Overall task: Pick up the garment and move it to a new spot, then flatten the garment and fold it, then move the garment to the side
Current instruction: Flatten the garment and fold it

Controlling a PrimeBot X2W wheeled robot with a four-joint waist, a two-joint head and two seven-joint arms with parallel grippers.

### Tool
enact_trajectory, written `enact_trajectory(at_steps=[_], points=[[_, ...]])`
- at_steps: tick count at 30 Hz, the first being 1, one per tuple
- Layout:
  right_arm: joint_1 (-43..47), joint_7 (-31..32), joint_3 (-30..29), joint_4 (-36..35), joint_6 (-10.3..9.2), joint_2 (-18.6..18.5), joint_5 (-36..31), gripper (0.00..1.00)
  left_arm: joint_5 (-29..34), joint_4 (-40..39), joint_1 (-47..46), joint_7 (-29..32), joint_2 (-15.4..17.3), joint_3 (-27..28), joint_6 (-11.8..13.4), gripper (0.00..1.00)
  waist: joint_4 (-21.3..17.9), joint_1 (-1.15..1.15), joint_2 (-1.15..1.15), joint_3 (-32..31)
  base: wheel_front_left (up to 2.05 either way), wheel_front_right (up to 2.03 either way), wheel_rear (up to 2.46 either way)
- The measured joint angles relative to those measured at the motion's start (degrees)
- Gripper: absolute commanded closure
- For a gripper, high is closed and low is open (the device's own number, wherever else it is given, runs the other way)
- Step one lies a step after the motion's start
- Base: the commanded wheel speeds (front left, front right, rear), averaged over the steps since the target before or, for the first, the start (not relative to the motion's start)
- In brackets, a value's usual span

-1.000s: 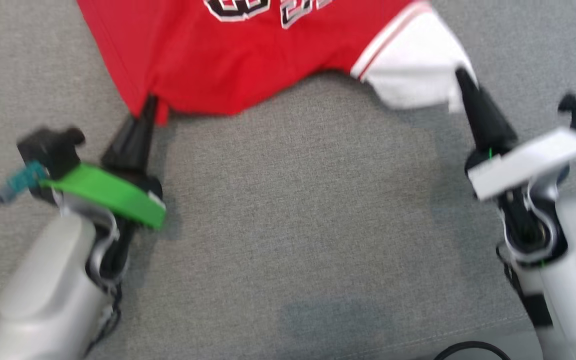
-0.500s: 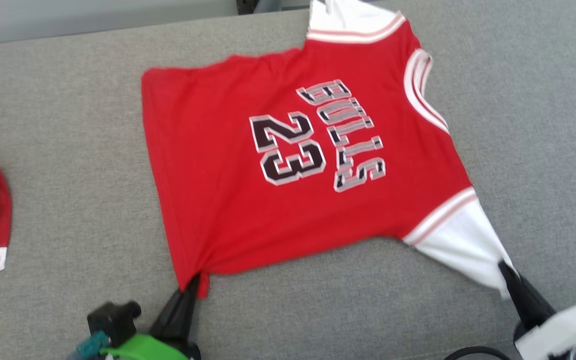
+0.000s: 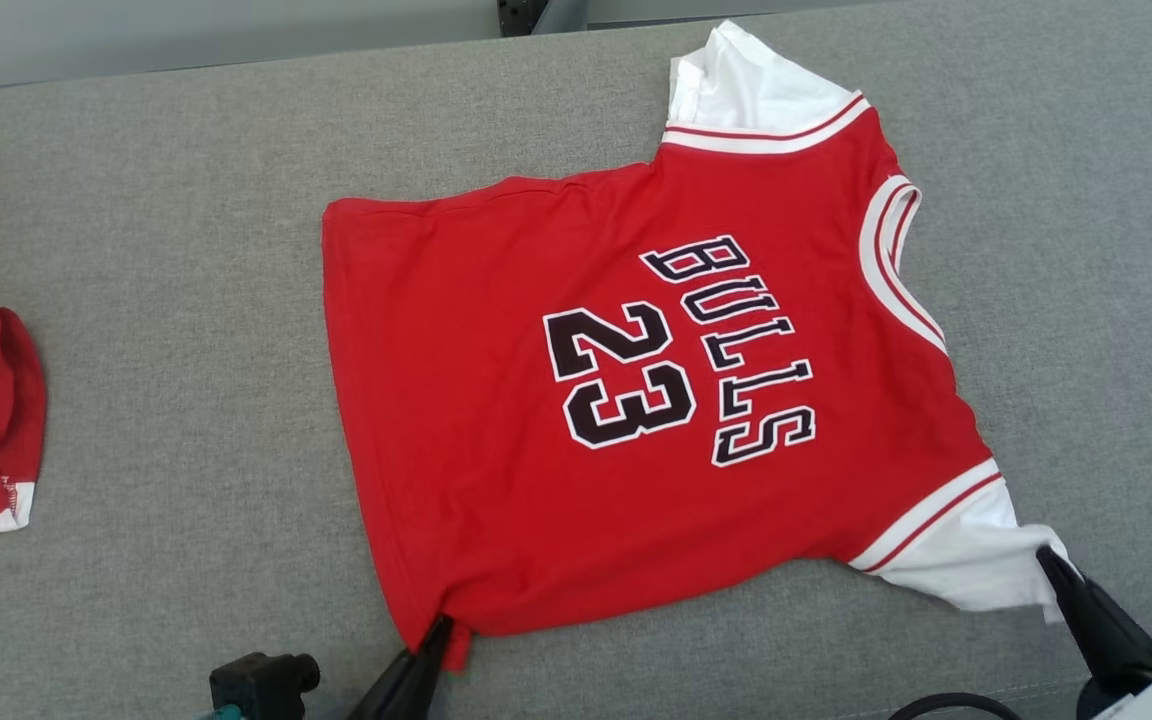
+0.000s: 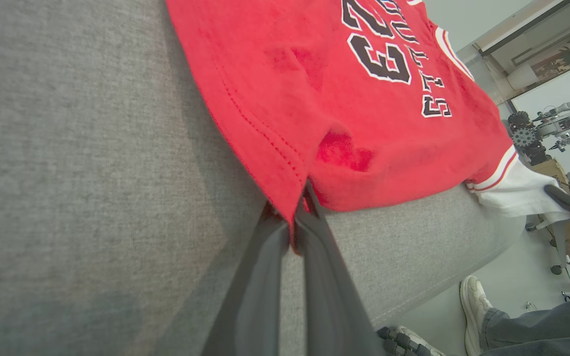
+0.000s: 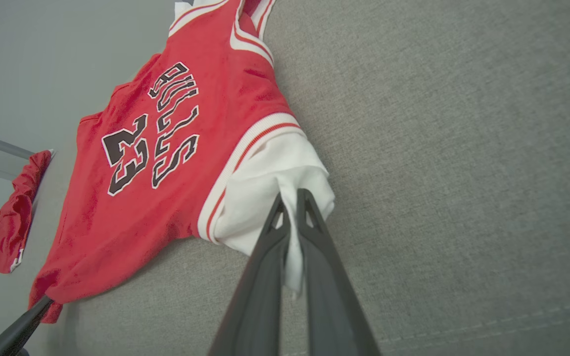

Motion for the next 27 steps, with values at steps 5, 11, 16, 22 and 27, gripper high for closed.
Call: enact_trajectory(at_steps=[5, 11, 16, 22, 27], points=[[-4.4, 3.1, 0.8, -5.7, 0.01, -1.9, -3.7, 1.0, -1.6, -7.3, -0.4, 5.1, 2.4, 1.6, 2.9, 1.0, -0.4, 0.0, 0.0, 0.0, 0.0, 0.0, 0.0], [-10.8, 11.0, -0.6, -10.5, 0.01, -4.6, -5.5, 1.0, -7.7, -16.1, -0.2, 13.6, 4.6, 2.5, 5.5, 1.0, -0.7, 0.0, 0.0, -0.3, 0.0, 0.0, 0.0], [-16.1, 16.8, -0.5, -10.7, 0.01, -5.9, -5.8, 1.0, -10.5, -18.1, -1.2, 20.3, 7.1, 2.1, 6.1, 1.0, -0.1, 0.0, 0.0, -0.1, 0.0, 0.0, 0.0], [-21.1, 22.4, 0.7, -7.4, 0.0, -7.2, -5.8, 1.0, -11.4, -17.6, -6.6, 25.7, 9.0, 2.6, 7.1, 1.0, 0.8, 0.0, 0.0, 0.4, 0.0, 0.0, 0.0], [-24.9, 30.5, 4.5, -4.4, 0.0, -9.8, -5.8, 1.0, -14.9, -15.2, -11.6, 33.8, 10.4, 1.8, 7.6, 1.0, 1.7, 0.0, 0.0, 1.0, 0.0, 0.0, 0.0]])
